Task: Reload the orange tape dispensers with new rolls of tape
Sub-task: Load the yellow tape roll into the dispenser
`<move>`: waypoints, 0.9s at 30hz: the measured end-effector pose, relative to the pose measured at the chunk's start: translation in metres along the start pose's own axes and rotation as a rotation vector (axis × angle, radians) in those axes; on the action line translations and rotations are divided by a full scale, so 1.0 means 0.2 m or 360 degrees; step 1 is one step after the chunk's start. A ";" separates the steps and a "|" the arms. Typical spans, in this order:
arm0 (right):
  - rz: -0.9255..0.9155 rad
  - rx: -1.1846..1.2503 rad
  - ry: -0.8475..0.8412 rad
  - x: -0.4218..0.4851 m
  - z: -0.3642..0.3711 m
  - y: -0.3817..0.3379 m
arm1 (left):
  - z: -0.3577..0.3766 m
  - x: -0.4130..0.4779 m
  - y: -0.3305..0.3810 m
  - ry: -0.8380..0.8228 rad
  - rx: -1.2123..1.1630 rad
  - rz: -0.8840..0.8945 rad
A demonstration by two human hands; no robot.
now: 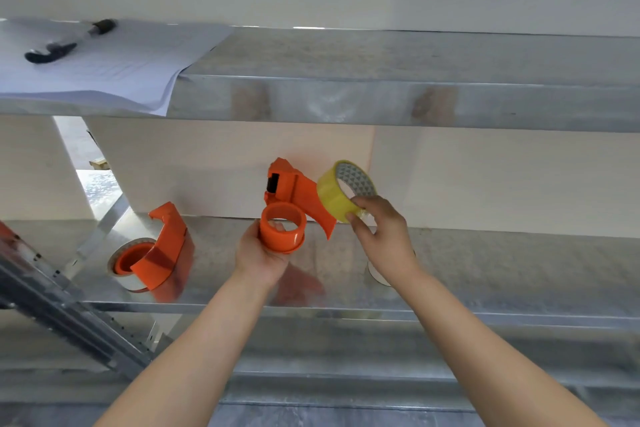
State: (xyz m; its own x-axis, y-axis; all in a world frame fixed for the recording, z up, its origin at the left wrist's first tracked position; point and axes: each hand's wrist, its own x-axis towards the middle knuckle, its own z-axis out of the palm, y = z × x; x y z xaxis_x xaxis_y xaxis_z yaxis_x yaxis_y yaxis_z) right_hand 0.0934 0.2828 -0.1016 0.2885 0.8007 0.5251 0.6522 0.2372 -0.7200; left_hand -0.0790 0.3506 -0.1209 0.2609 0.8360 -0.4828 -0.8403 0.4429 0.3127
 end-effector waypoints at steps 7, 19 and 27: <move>-0.0503 -0.0112 -0.0692 -0.02 0.06 -0.14 | 0.02 -0.02 -0.09 -0.0329 0.0312 -0.0044; -0.0190 -0.0047 -0.0752 -0.08 0.12 0.02 | 0.02 -0.05 -0.12 -0.0524 0.0644 0.0030; -0.0040 0.0217 -0.0539 -0.10 0.13 -0.01 | 0.04 -0.06 -0.10 -0.0500 0.0385 -0.0117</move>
State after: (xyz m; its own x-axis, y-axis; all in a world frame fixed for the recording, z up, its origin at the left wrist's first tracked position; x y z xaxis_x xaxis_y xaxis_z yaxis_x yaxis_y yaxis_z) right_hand 0.0683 0.2804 -0.1235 0.0103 0.9249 0.3800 0.5501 0.3121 -0.7746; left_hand -0.0619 0.3341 -0.1139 0.4801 0.8411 -0.2491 -0.6876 0.5372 0.4886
